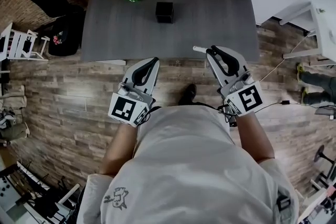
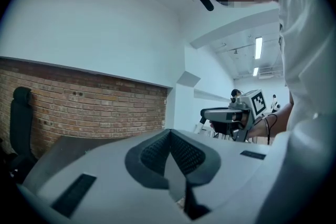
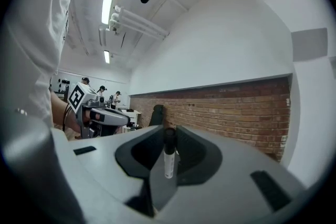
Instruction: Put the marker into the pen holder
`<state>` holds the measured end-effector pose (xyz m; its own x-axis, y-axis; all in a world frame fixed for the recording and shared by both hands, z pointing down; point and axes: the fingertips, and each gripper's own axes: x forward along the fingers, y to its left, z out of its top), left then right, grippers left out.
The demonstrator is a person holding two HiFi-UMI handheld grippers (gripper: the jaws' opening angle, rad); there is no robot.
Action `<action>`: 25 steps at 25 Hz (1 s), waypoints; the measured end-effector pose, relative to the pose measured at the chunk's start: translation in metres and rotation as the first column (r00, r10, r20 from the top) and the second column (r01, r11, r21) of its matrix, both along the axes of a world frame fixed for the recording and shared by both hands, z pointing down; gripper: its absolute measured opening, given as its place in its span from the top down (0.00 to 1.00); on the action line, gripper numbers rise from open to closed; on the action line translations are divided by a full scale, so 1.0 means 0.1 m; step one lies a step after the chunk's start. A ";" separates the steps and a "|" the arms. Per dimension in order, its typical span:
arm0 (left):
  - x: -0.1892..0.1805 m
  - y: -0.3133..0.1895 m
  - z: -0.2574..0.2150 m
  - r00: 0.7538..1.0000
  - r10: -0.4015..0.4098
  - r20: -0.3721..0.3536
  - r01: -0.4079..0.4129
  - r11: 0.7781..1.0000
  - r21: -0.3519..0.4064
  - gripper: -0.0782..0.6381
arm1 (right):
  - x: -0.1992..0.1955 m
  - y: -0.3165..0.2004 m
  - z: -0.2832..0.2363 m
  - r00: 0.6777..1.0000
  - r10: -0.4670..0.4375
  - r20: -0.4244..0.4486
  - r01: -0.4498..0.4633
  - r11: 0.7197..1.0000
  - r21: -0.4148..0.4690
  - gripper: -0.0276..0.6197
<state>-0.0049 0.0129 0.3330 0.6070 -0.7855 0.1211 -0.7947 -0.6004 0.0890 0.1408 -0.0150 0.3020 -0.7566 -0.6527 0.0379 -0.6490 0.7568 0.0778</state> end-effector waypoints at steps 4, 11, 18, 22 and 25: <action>0.18 -0.19 0.03 1.000 -0.016 -0.006 0.016 1.000 -0.016 0.87 | 0.23 -0.22 0.09 1.000 -0.008 0.018 0.008 1.000 -0.026 0.84; 0.26 -0.38 0.07 1.000 -0.025 -0.003 0.025 0.999 -0.038 0.87 | 0.32 -0.45 0.17 0.999 0.000 0.039 0.002 0.999 -0.047 0.84; 0.21 -0.61 0.13 1.000 -0.001 -0.025 0.000 0.999 -0.044 0.87 | 0.21 -0.64 0.15 1.000 0.002 0.027 -0.001 0.999 -0.036 0.84; 0.11 -0.81 0.11 0.999 0.025 -0.023 -0.026 0.999 -0.033 0.87 | 0.06 -0.80 0.16 1.000 0.008 0.019 -0.007 0.999 -0.043 0.84; -0.02 -0.99 0.13 0.999 0.039 -0.025 -0.040 0.998 -0.045 0.87 | -0.11 -0.98 0.14 1.000 0.011 0.016 -0.010 0.999 -0.043 0.84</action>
<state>-0.0066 -0.0863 0.3459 0.6405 -0.7550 0.1406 -0.7678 -0.6261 0.1357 0.1301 -0.1131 0.3163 -0.7505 -0.6587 0.0534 -0.6579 0.7523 0.0346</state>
